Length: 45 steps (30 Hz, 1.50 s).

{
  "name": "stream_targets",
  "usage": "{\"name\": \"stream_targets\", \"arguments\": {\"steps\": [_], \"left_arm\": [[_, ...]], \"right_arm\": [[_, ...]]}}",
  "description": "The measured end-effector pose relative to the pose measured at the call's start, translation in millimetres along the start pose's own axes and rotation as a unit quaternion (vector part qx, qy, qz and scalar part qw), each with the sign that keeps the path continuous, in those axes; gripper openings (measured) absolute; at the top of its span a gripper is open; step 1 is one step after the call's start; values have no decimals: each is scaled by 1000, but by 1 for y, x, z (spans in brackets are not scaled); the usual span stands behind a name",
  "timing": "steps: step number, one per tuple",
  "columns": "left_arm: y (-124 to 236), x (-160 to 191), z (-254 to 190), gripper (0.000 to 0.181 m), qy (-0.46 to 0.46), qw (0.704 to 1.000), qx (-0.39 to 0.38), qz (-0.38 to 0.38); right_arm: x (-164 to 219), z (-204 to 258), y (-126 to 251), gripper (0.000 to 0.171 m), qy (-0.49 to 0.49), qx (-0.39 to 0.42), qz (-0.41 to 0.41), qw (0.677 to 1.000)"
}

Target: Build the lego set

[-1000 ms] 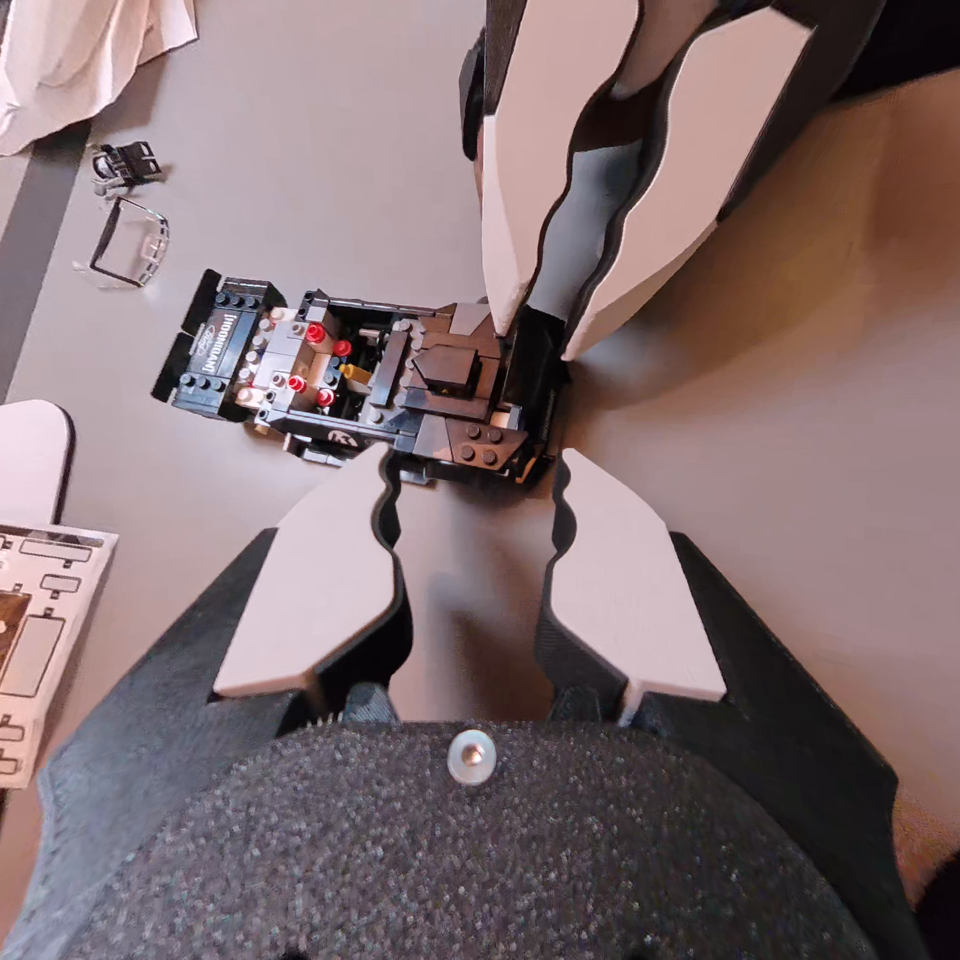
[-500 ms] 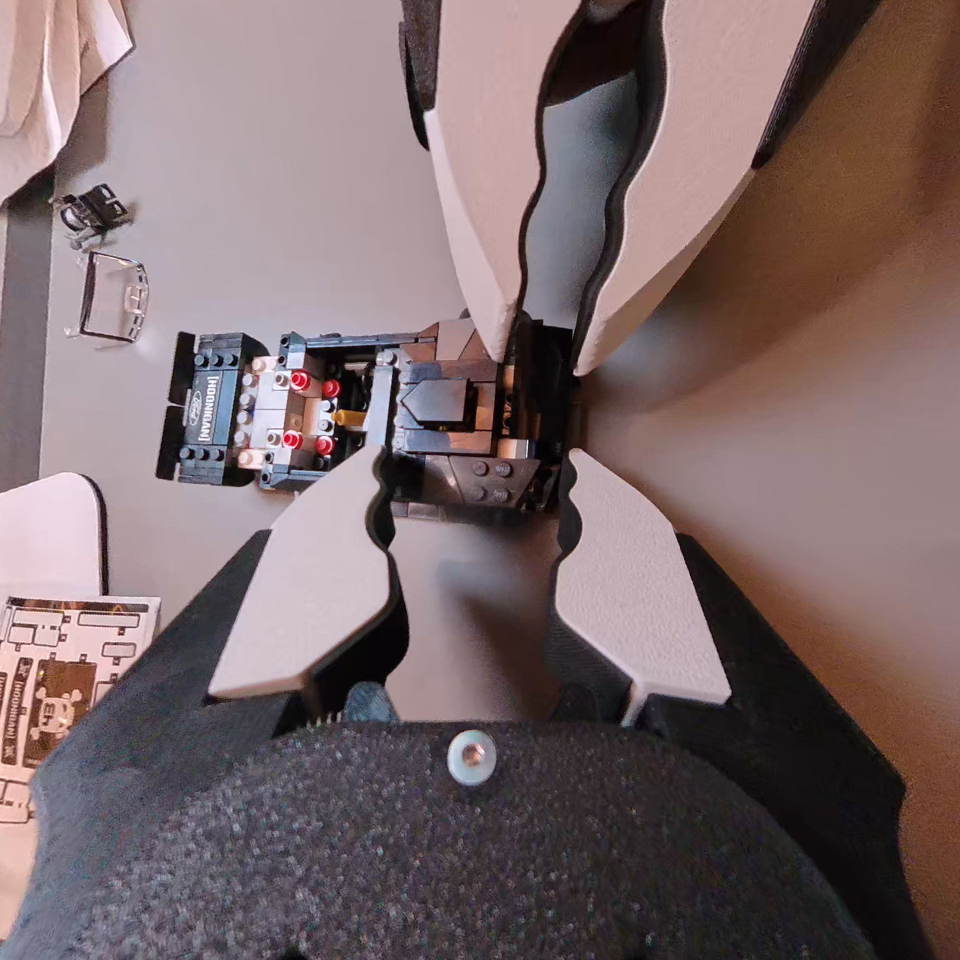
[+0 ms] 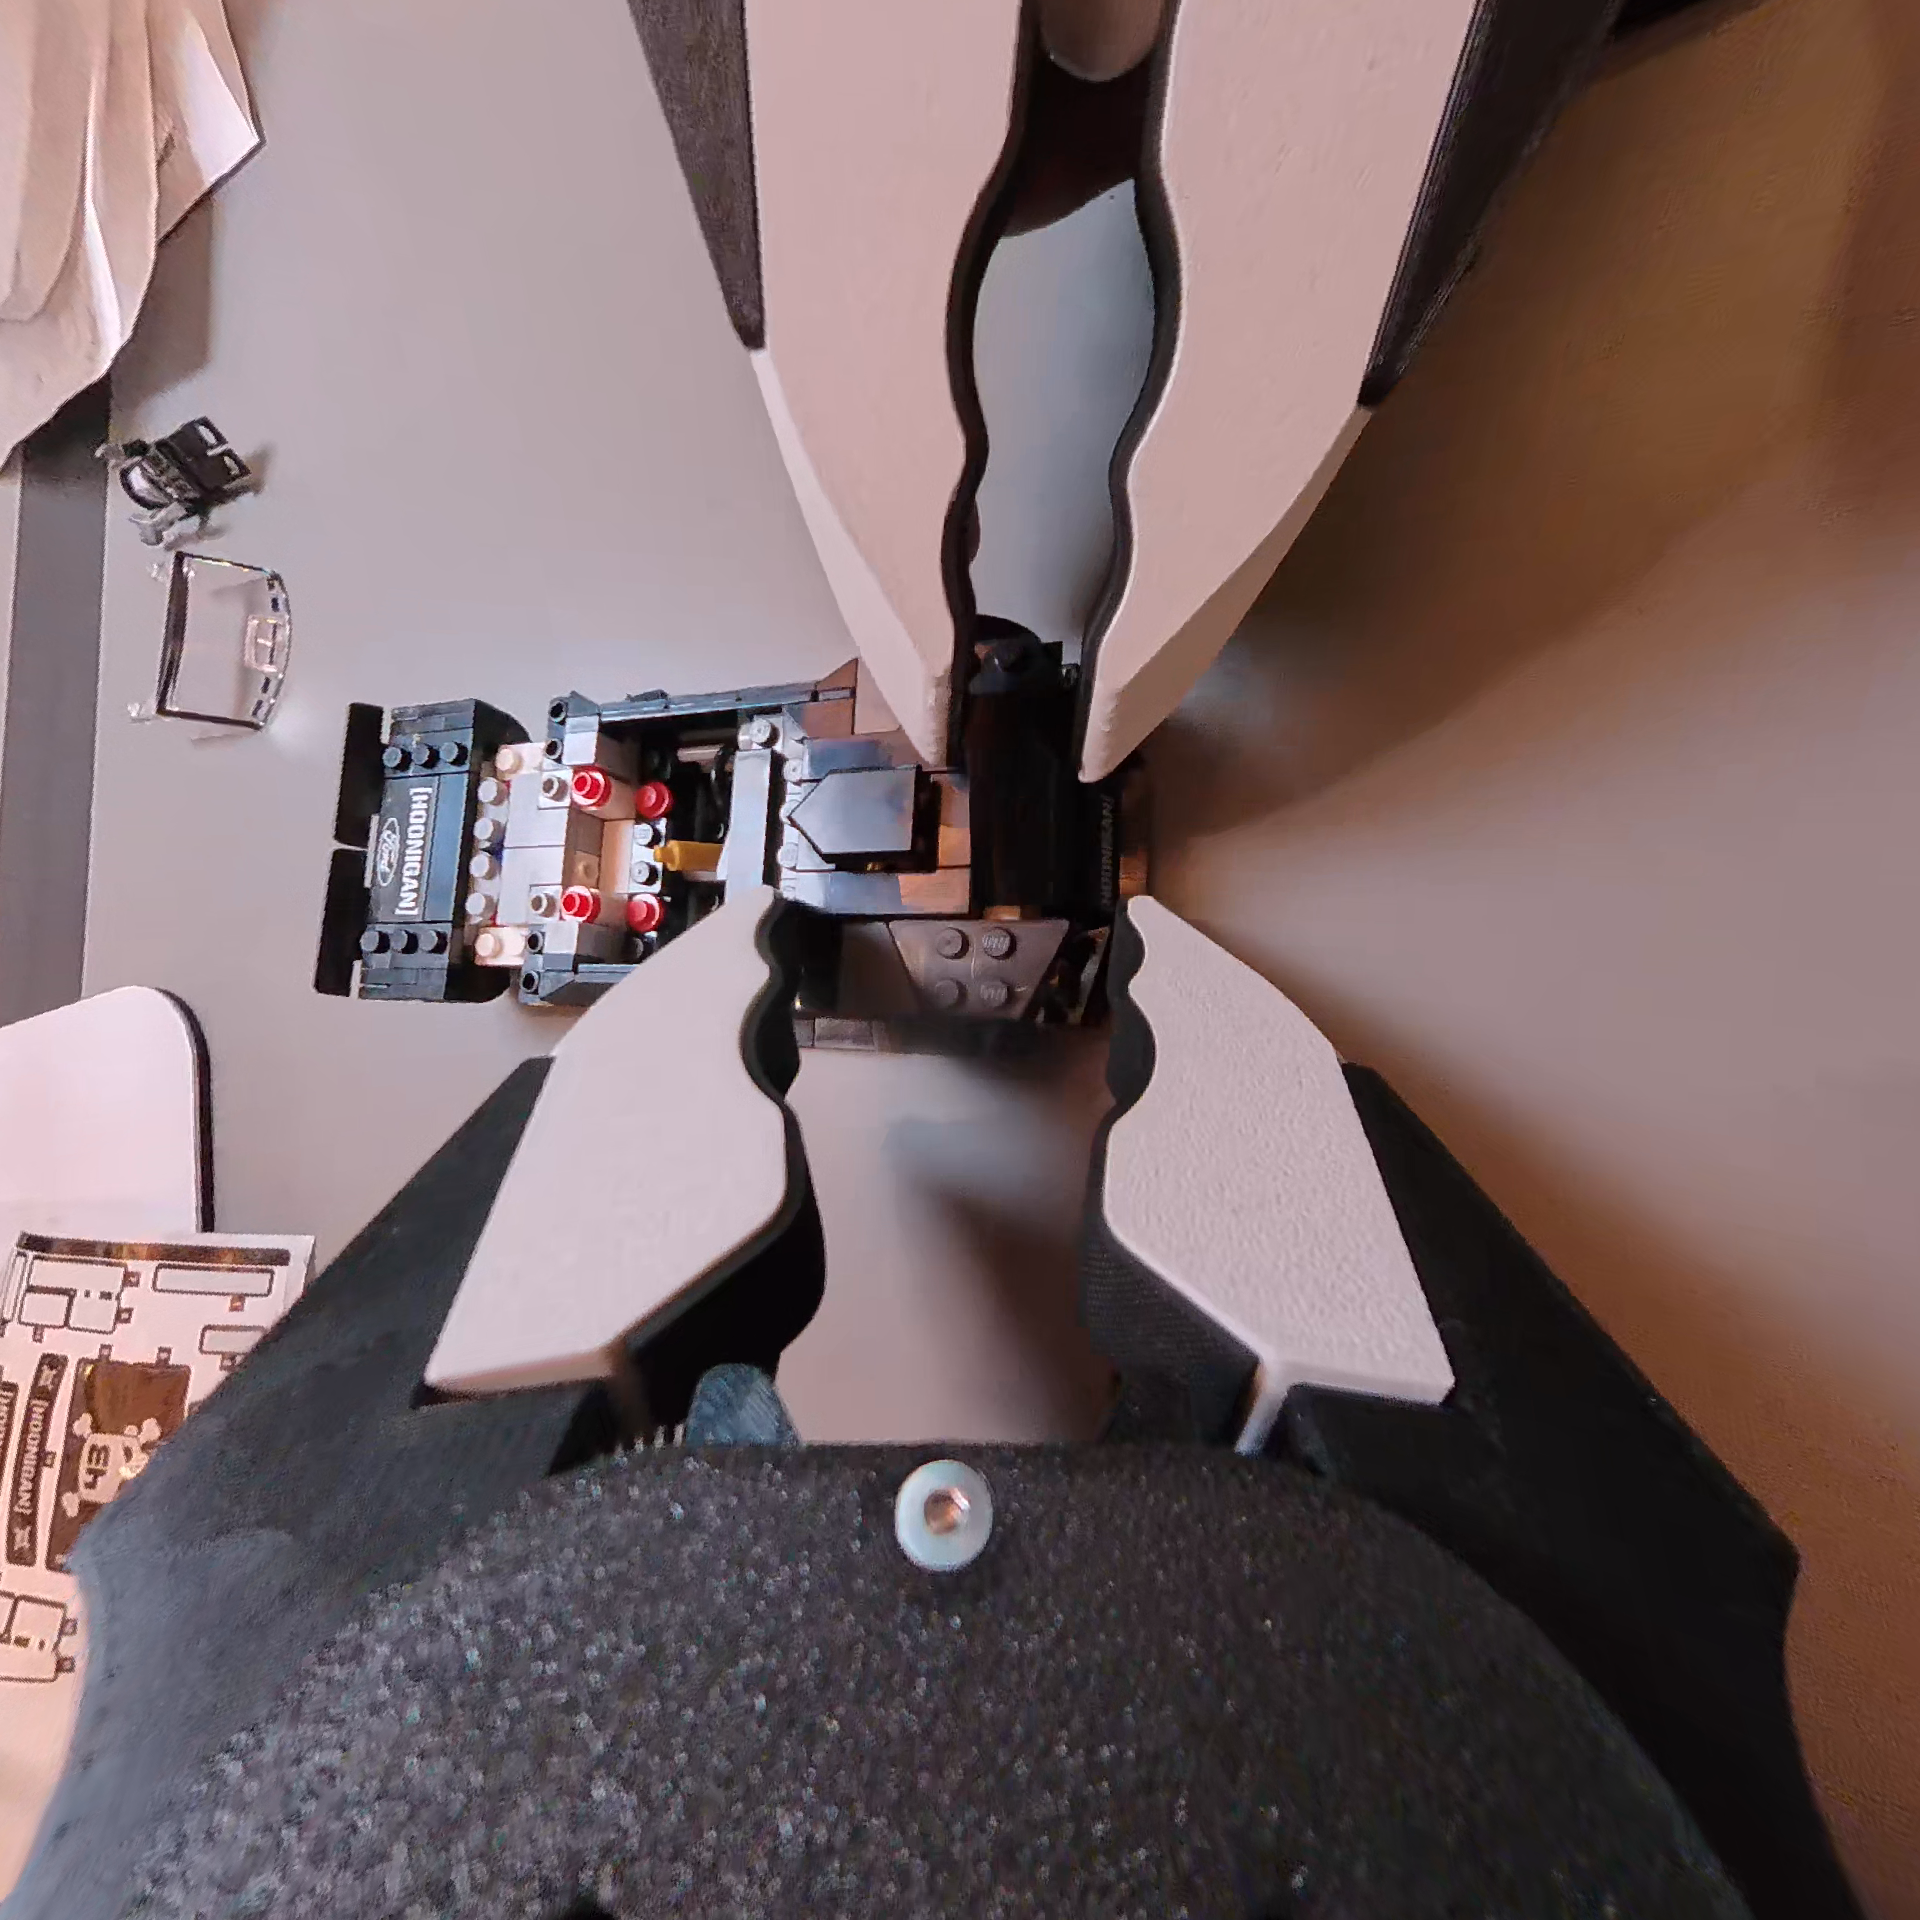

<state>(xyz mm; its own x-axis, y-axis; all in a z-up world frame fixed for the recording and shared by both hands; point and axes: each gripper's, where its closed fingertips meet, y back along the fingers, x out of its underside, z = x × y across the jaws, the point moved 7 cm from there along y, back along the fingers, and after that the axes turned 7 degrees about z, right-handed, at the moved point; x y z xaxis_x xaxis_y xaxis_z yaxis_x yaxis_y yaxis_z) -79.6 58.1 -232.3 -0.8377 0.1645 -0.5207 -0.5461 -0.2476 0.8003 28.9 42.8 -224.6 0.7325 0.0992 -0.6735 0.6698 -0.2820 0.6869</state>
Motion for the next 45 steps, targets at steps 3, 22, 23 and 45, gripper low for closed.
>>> {"name": "stream_targets", "arguments": {"steps": [3,22,23,45], "left_arm": [[0,-1,-1,57,5,1000,2,-5],[0,-13,-17,55,56,997,33,-38],[0,-13,-17,55,64,996,36,-43],[0,-11,-4,45,183,972,100,-109]], "right_arm": [[-1,0,0,17,6,-10,15,1000],[-1,14,17,17,14,-18,111,994],[-1,15,16,17,15,-13,111,994],[-1,16,14,18,32,-3,102,994]]}}
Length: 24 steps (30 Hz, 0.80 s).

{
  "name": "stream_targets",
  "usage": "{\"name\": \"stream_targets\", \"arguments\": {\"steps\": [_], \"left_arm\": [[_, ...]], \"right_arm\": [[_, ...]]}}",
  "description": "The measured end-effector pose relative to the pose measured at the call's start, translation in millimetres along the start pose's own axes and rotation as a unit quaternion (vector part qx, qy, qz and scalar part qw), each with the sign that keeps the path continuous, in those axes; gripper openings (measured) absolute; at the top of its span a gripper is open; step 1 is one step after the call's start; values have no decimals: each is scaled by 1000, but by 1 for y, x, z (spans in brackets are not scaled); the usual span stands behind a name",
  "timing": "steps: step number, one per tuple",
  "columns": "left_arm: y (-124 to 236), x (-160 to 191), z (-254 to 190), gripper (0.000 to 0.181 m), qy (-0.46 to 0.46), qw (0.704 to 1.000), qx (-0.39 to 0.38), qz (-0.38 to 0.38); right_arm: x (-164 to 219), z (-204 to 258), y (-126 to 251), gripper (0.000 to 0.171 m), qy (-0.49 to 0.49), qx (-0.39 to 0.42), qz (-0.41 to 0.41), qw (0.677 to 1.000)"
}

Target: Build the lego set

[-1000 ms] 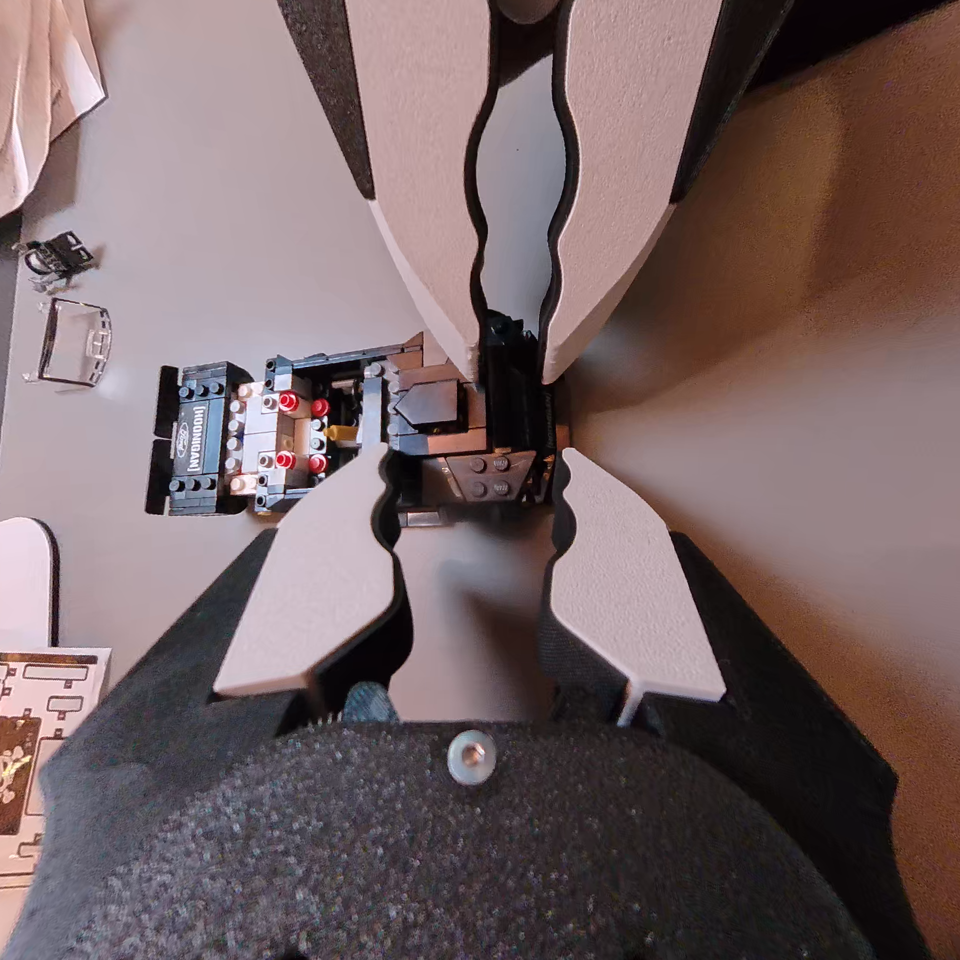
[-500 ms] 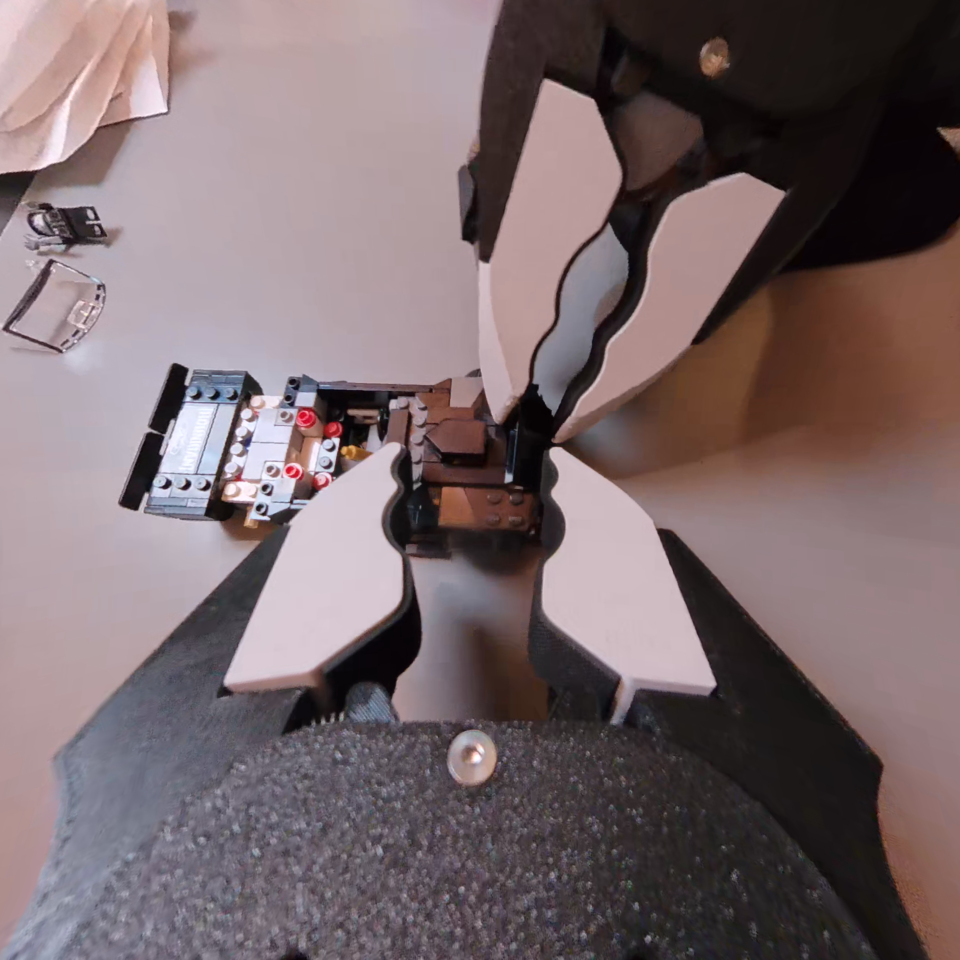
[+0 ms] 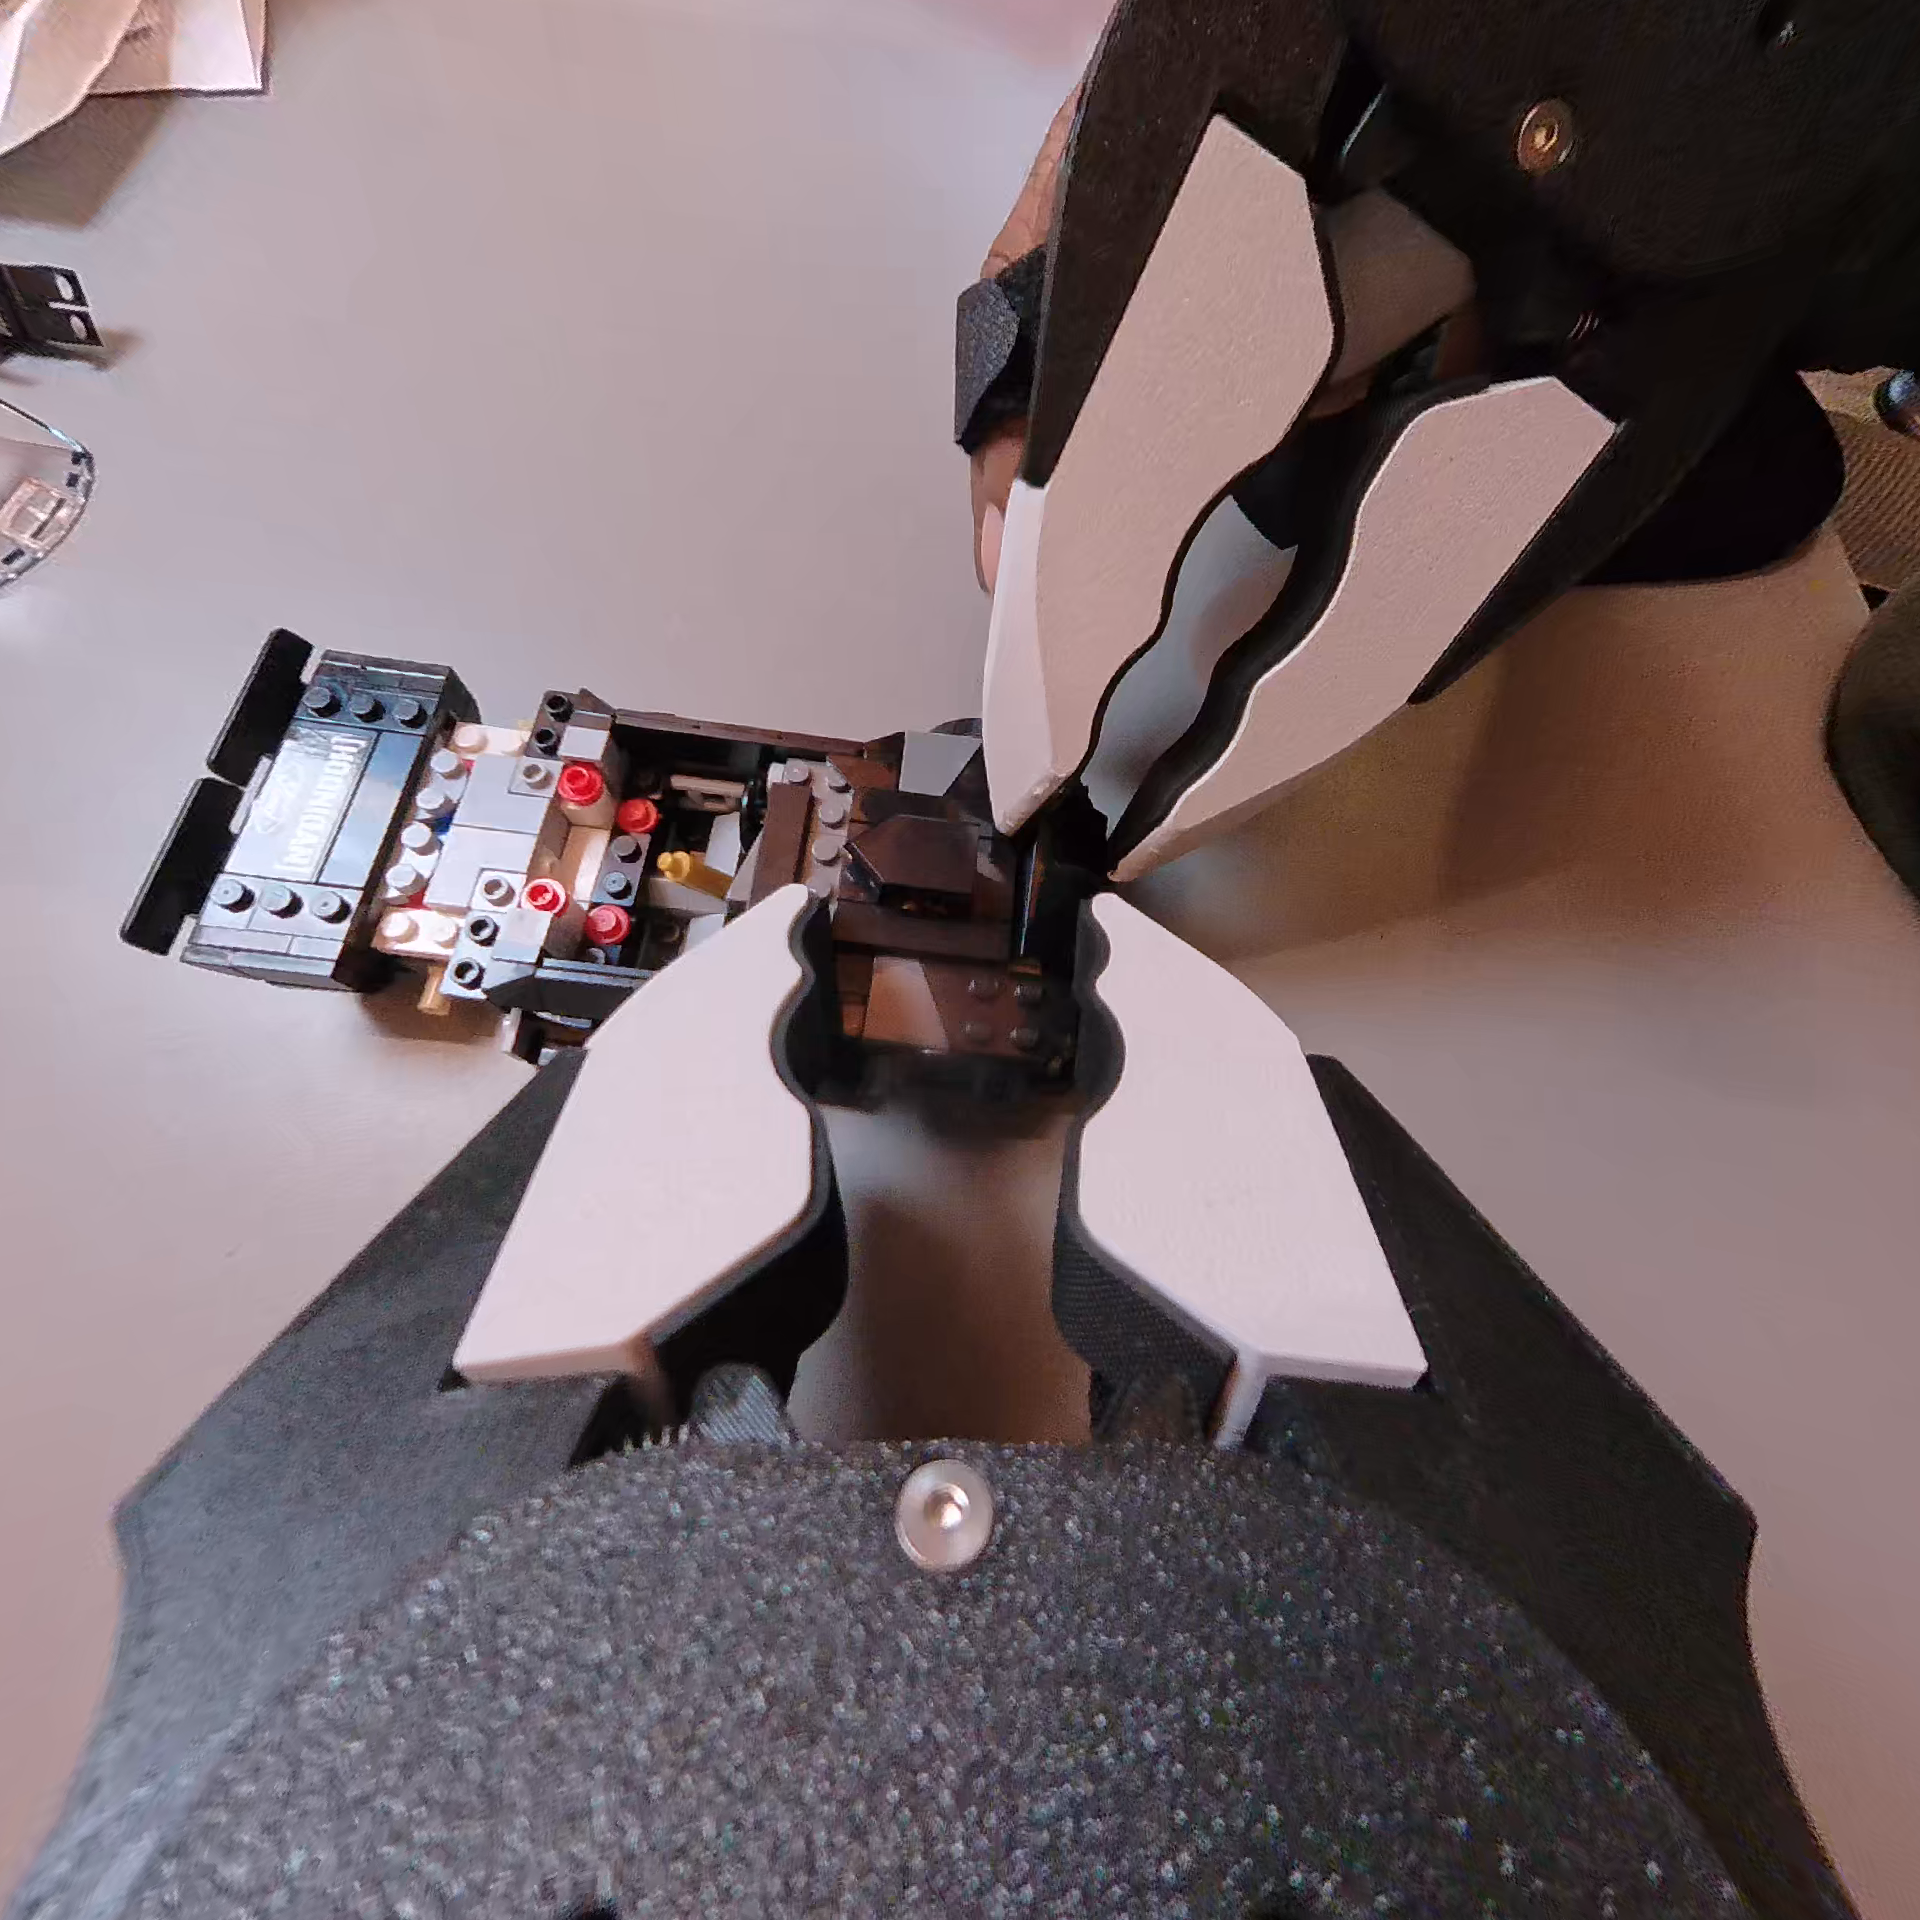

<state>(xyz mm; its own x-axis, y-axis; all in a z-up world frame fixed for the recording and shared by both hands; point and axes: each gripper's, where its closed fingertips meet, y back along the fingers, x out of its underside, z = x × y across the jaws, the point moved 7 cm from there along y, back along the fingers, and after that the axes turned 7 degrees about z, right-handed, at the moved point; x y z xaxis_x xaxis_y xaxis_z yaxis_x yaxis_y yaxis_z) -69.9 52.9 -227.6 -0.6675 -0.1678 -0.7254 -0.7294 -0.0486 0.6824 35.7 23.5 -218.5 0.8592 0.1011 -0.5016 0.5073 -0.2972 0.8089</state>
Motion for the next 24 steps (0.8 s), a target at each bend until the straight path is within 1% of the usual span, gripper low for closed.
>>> {"name": "stream_targets", "arguments": {"steps": [4,7,10,12,22,24], "left_arm": [[0,0,1,45,0,1000,1,0],[0,0,1,45,0,1000,2,0],[0,0,1,45,1,1000,5,-1],[0,0,1,44,1,1000,7,0],[-1,0,2,45,-1,1000,6,-1],[-1,1,1,49,-10,1000,6,2]], "right_arm": [[1,-2,4,18,-5,-4,-9,1000],[-2,-5,9,17,-16,-8,-32,999],[-8,-5,10,8,-24,-16,-46,999],[-7,-6,4,0,-32,-14,-35,999],[-6,-9,-3,0,-53,-49,-22,997],[-6,-10,-3,0,-62,-56,-20,996]]}}
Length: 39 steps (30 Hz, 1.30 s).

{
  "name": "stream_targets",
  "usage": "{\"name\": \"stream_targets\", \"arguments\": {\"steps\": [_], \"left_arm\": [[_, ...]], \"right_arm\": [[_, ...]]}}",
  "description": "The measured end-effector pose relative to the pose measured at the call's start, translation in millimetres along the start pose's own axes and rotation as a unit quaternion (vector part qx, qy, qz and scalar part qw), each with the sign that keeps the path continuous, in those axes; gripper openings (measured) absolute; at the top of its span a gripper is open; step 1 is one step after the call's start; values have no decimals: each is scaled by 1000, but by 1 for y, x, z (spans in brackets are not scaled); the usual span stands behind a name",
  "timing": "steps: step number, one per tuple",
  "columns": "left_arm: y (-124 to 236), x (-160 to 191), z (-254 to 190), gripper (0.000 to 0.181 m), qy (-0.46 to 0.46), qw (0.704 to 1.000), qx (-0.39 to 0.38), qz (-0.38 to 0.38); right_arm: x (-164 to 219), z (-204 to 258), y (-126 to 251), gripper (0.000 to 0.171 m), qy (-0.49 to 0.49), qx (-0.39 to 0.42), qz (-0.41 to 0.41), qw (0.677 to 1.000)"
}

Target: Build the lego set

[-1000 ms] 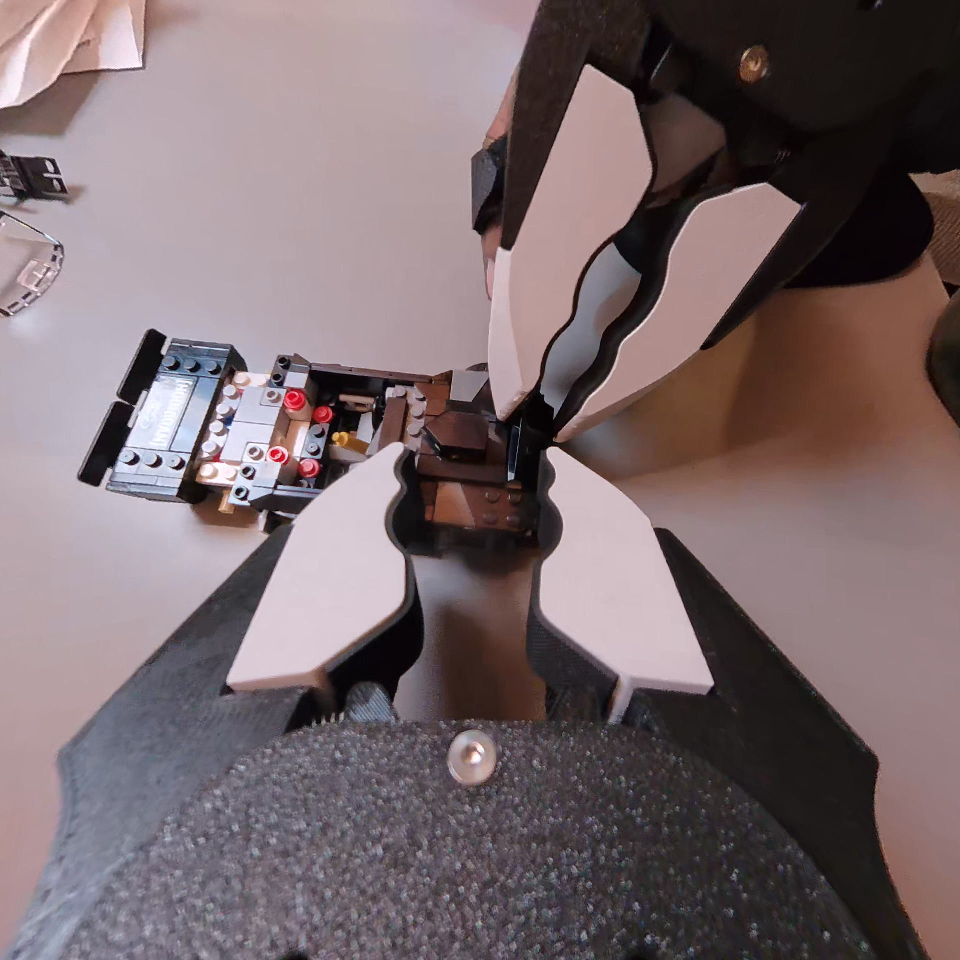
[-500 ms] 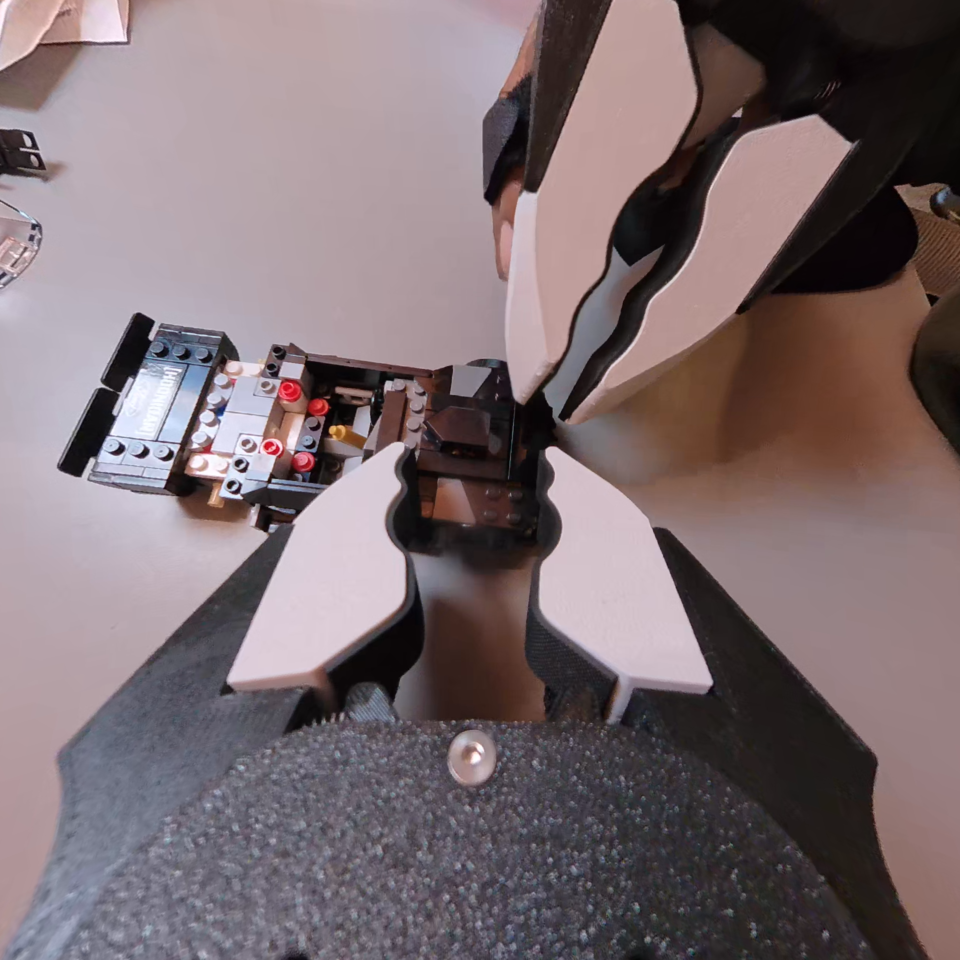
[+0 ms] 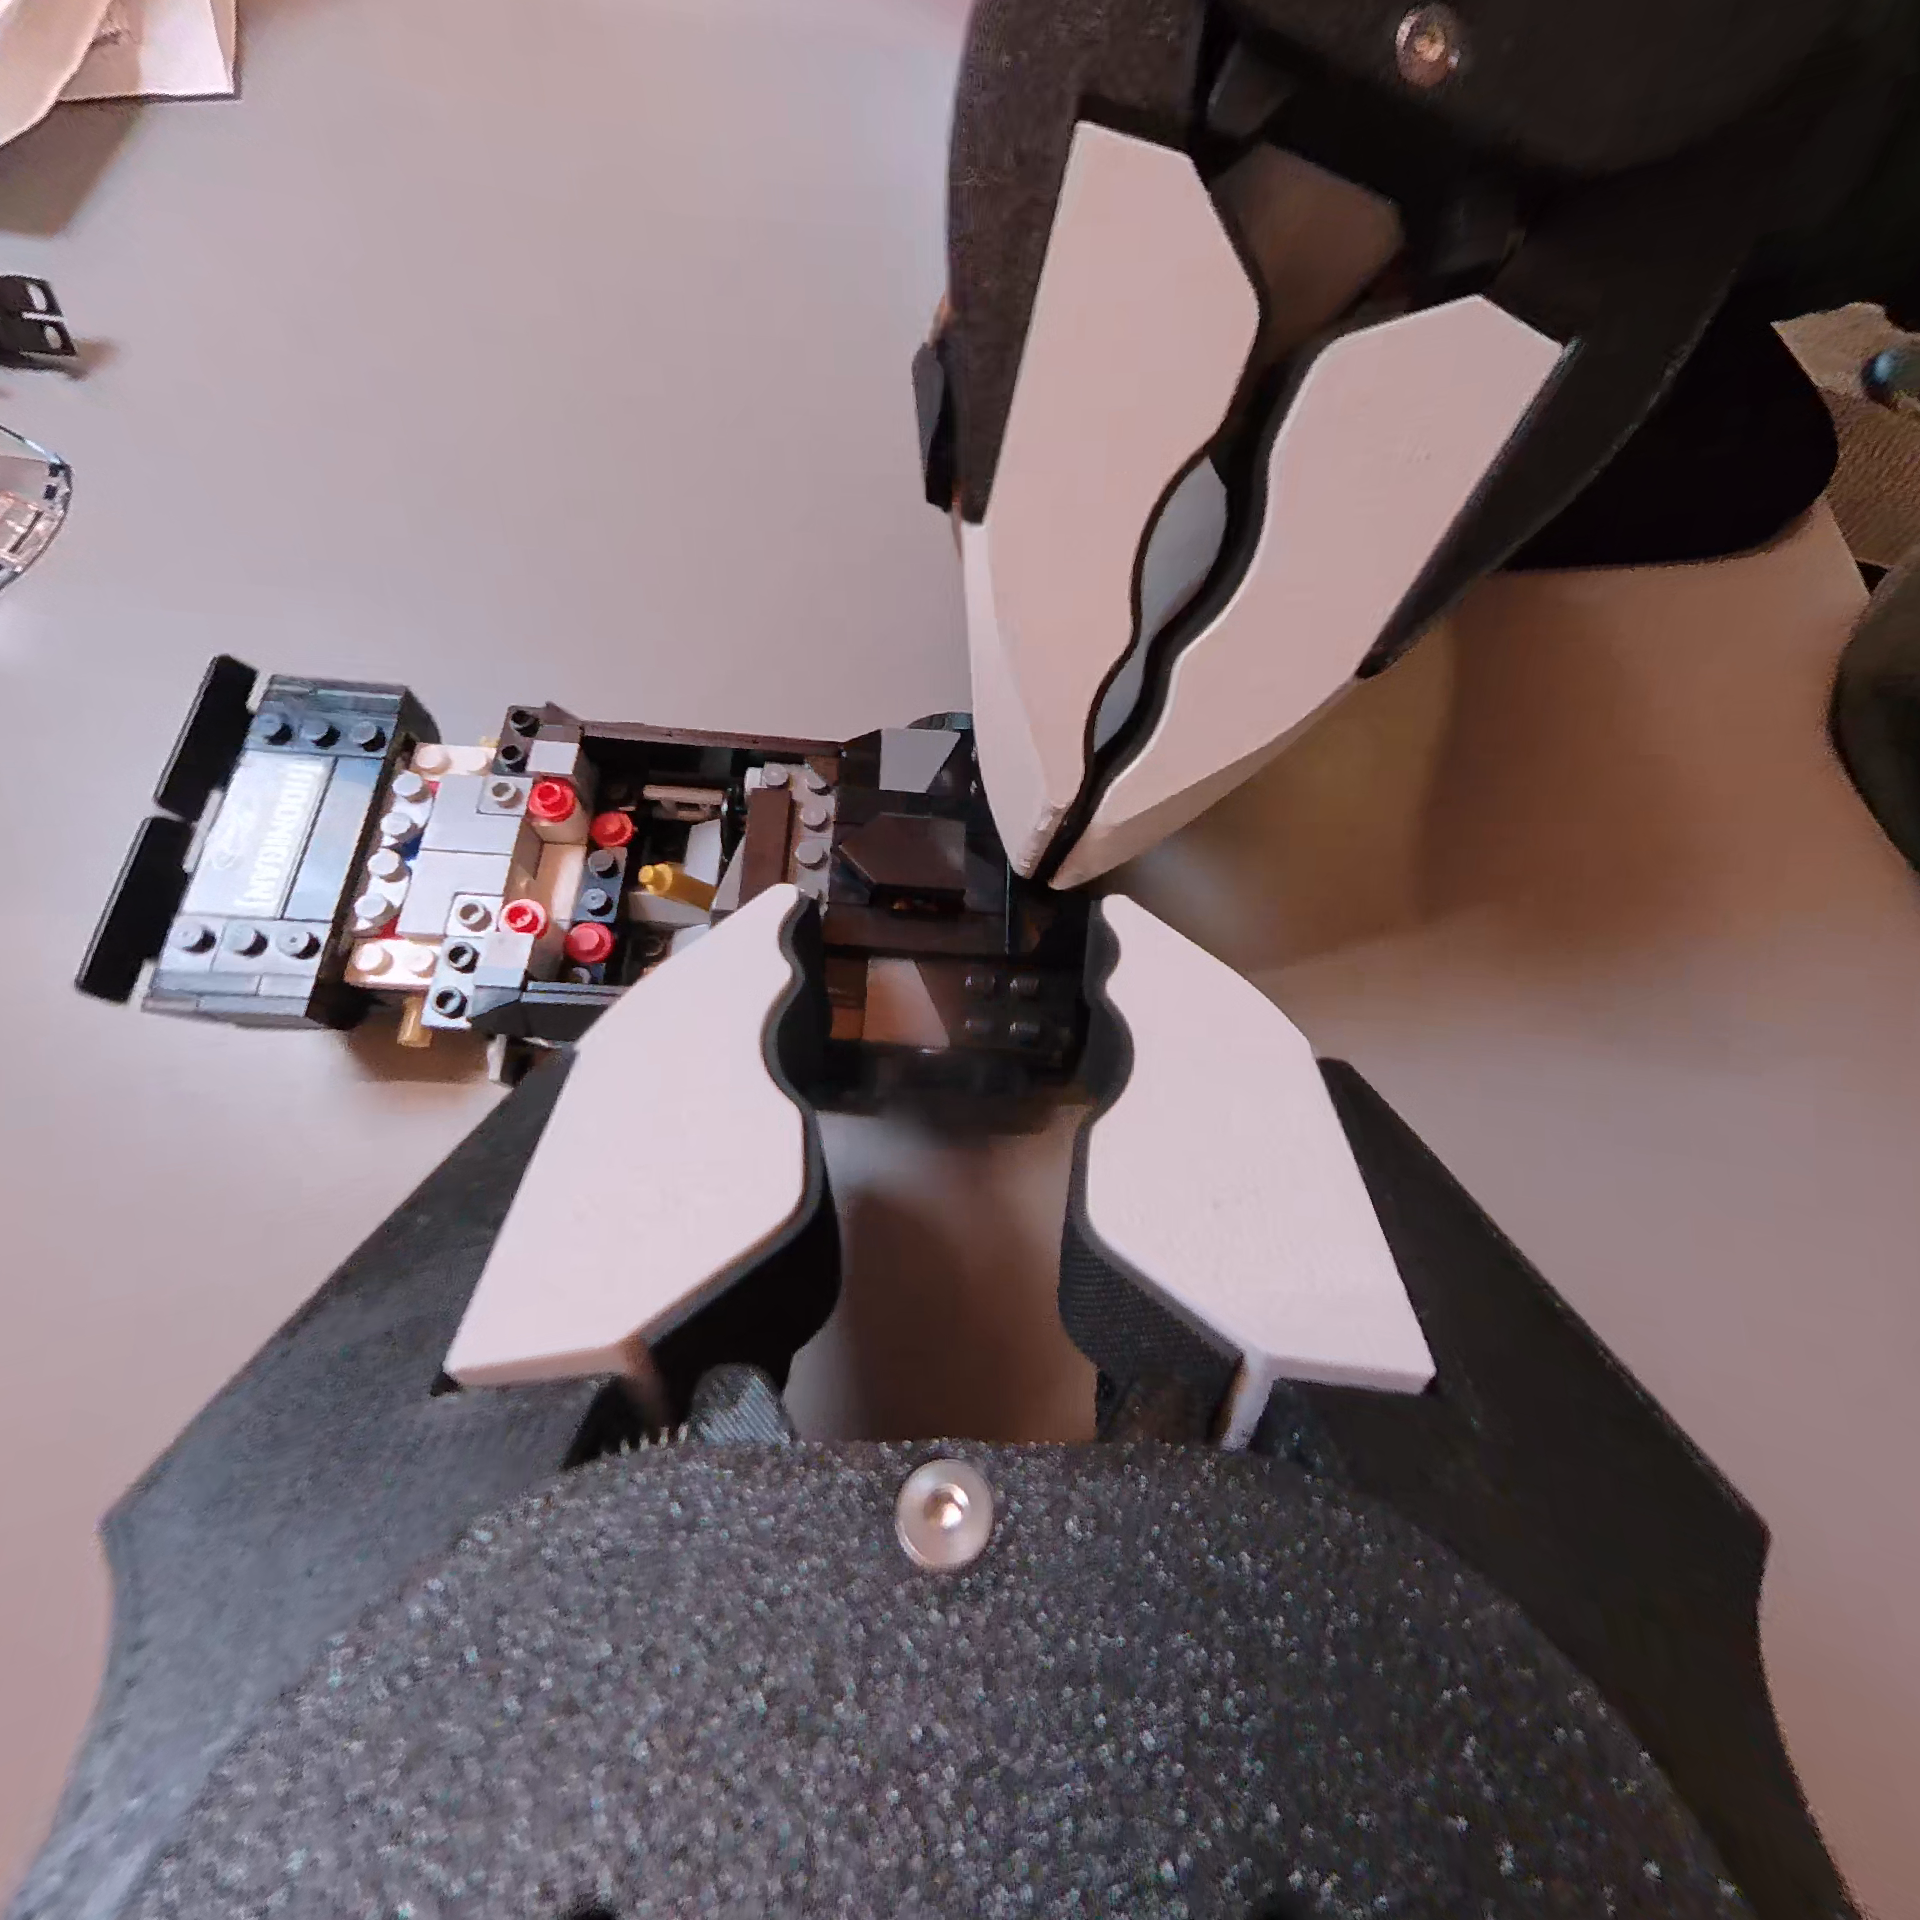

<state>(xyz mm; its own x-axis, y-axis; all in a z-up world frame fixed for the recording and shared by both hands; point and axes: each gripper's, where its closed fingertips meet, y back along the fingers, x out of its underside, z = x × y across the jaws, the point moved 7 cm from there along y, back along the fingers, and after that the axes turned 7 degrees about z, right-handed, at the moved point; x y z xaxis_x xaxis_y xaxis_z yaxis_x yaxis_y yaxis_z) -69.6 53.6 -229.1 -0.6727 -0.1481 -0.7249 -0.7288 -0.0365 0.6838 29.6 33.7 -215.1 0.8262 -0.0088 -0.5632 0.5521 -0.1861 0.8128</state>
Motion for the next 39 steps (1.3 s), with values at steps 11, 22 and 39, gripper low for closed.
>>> {"name": "stream_targets", "arguments": {"steps": [11,22,39], "left_arm": [[-5,-2,-1,74,-79,992,-77,63],[-10,-3,13,81,-59,988,-74,124],[-14,-2,11,75,-63,988,-68,122]], "right_arm": [[-2,-9,-1,0,-31,-4,12,999],[-6,-14,-3,0,-41,-17,22,999],[-5,-16,-5,0,-45,-35,44,997]]}}
